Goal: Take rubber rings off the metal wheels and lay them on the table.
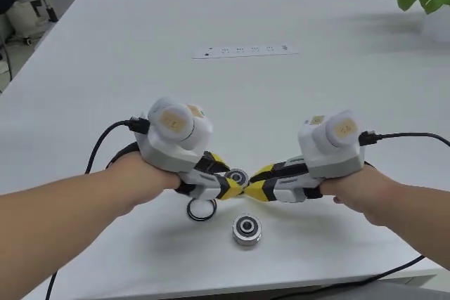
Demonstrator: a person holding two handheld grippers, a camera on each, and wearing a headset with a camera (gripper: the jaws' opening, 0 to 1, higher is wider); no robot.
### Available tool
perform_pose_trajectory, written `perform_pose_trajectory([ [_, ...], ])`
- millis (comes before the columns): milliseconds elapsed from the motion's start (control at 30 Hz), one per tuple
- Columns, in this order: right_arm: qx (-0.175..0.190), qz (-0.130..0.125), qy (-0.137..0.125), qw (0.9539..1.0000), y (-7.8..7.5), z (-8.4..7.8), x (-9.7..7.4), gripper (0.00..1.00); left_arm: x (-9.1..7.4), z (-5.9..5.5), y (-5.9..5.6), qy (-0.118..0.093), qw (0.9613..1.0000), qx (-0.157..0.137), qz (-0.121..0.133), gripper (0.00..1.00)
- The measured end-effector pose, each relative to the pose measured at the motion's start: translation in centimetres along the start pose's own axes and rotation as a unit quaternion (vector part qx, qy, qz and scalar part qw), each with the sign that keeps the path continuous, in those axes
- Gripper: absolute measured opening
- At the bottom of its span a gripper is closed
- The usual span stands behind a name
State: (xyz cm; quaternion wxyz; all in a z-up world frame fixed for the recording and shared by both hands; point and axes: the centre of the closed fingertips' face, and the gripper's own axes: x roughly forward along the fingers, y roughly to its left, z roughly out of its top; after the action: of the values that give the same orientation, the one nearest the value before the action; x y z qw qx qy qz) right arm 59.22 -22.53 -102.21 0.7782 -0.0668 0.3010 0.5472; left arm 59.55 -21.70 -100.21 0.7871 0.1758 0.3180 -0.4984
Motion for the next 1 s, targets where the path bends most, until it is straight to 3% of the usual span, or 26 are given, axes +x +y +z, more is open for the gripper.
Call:
perform_pose_trajectory([
  [433,-0.003,-0.002,-0.001,1.0,-0.03,0.03,0.02,0.13,0.39,-0.04,0.34,0.007,0.9997,0.02,0.008,0.15],
  [633,-0.001,-0.003,-0.001,1.0,0.15,0.03,-0.06,0.1,0.57,-0.05,0.31,0.007,0.9993,0.026,0.024,0.14],
  [800,0.001,-0.007,0.0,1.0,0.06,0.04,-0.01,0.09,0.5,-0.09,0.37,0.001,0.9994,0.016,0.031,0.14],
  [867,0.002,-0.012,0.006,0.9999,-0.11,-0.19,-0.07,0.04,0.48,-0.06,0.32,-0.001,0.9993,0.014,0.035,0.14],
  [1000,0.032,-0.015,0.002,0.9994,-0.28,-0.28,0.0,0.0,0.55,-0.04,0.4,0.0,0.9992,0.013,0.038,0.14],
])
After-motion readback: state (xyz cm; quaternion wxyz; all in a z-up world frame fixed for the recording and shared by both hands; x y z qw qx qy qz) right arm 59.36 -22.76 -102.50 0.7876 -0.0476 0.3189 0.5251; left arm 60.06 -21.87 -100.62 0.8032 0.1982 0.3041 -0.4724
